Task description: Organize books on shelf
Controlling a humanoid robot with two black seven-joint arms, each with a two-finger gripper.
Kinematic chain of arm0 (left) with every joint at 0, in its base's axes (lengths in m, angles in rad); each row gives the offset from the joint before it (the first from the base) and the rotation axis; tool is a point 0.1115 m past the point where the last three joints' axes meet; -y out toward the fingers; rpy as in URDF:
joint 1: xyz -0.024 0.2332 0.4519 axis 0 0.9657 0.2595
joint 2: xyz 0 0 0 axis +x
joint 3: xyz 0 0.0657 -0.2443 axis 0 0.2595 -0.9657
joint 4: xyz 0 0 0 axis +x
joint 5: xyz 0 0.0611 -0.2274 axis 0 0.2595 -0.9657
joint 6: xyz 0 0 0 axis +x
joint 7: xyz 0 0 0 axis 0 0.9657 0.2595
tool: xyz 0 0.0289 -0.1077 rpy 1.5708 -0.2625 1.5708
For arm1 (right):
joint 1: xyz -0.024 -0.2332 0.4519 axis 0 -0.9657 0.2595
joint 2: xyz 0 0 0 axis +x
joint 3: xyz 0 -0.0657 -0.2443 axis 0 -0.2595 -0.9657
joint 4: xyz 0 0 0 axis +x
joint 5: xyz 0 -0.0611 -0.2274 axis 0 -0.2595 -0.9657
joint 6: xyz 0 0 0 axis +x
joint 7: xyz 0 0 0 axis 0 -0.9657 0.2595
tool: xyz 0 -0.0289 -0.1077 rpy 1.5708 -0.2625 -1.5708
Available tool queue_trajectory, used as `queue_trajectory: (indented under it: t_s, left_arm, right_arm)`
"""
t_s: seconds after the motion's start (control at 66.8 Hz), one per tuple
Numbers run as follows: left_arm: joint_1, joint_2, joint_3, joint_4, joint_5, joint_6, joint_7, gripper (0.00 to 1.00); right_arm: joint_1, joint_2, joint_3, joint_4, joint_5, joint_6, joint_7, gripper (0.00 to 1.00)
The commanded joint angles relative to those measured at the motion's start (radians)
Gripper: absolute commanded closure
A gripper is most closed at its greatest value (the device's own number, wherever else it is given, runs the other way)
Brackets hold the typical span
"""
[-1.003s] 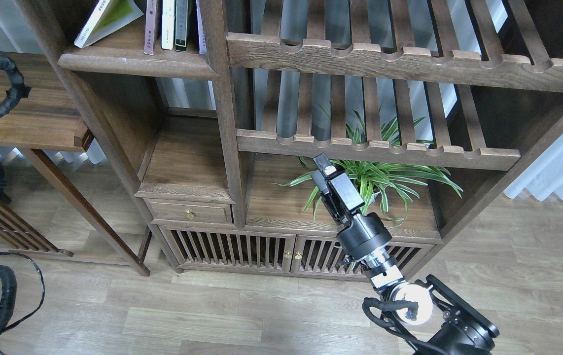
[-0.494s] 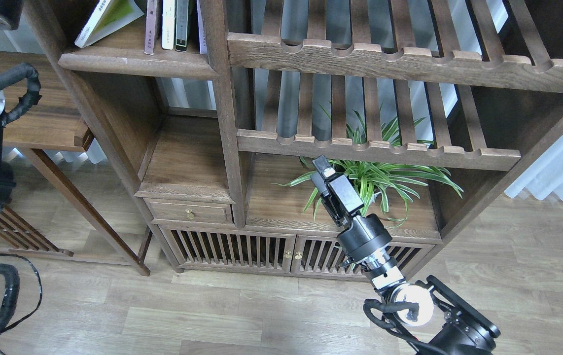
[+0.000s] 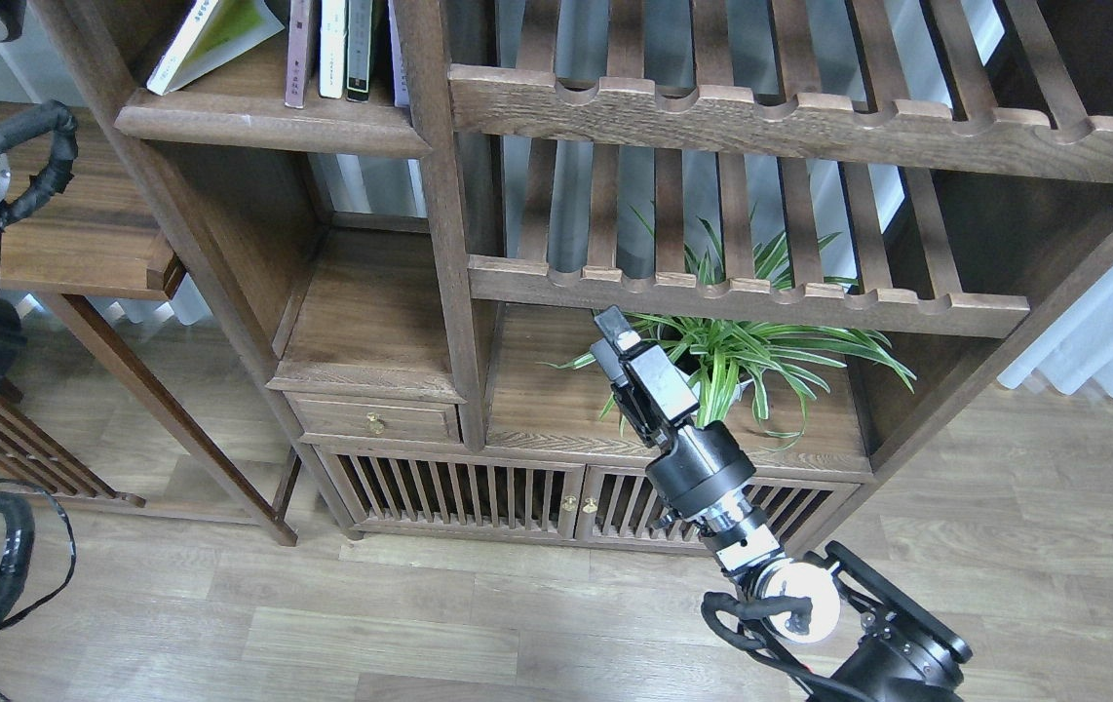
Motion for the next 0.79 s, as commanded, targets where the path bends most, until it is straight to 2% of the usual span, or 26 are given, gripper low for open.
queue_trajectory:
  t_s: [0.0, 0.24, 0.27, 0.779]
  left_arm:
    - [-0.036, -0.002, 0.040, 0.043, 0.013, 0.033, -0.035, 1.00]
    - [-0.179, -0.003, 0.094, 0.194, 0.011, 0.033, -0.067, 1.00]
    - [-0.217, -0.003, 0.115, 0.248, 0.001, 0.033, -0.088, 1.00]
    - [-0.343, -0.032, 0.249, 0.481, -0.049, 0.022, -0.180, 1.00]
  right_arm:
    - [0.011, 0.015, -0.002, 0.000, -0.021, 0.000, 0.000, 0.10]
    - [0.011, 0.029, -0.014, -0.004, -0.029, 0.000, 0.001, 0.10]
    - [0.011, 0.029, -0.014, -0.006, -0.027, 0.000, 0.001, 0.10]
    - [0.003, 0.032, -0.014, -0.008, -0.021, 0.000, 0.003, 0.10]
